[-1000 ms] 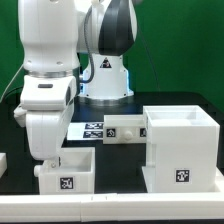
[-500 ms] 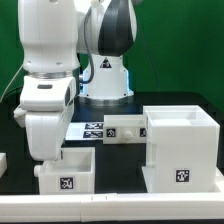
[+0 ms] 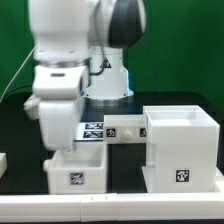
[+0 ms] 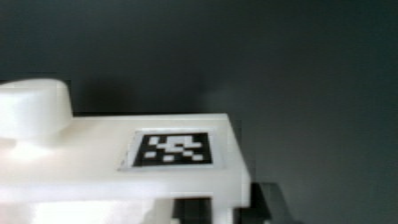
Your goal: Assemble drawer
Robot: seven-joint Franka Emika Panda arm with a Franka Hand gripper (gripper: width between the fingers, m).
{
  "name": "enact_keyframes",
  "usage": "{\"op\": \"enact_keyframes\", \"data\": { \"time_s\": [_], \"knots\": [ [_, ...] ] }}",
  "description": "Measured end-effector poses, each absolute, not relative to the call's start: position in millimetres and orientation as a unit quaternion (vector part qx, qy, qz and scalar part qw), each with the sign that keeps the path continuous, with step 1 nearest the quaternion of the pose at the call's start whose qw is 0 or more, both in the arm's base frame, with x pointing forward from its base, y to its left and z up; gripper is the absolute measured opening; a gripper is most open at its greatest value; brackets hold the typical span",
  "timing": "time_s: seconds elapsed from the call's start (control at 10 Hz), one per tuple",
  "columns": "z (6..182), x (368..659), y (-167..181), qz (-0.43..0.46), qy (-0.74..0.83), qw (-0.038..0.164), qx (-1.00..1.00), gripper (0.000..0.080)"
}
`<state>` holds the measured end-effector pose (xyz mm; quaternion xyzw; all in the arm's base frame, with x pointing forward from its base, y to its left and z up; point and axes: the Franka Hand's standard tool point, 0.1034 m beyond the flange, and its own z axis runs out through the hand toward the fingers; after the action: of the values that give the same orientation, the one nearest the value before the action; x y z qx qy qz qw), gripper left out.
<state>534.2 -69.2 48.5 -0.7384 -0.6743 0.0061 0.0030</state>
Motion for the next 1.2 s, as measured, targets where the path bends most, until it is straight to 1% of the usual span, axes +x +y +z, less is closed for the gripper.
{"op": "enact_keyframes", "data": {
  "time_s": [0.1,0.5,0.6,0.9,1.0,1.2],
  "knots": [
    [50.2,534.3,-62.0,0.0,-0.678,-0.003,-0.735,0.0039],
    [47.4,531.9,-65.3,0.002,-0.675,0.0,-0.738,0.0039],
    [47.4,532.6,-60.3,0.002,-0.672,-0.001,-0.74,0.0039],
    [47.9,537.4,-9.9,0.002,-0.684,-0.004,-0.729,0.0039],
    [45.5,538.4,-8.2,-0.005,-0.688,-0.013,-0.725,0.0039],
    [44.0,536.8,-11.3,-0.004,-0.686,-0.012,-0.728,0.0039]
  ]
}}
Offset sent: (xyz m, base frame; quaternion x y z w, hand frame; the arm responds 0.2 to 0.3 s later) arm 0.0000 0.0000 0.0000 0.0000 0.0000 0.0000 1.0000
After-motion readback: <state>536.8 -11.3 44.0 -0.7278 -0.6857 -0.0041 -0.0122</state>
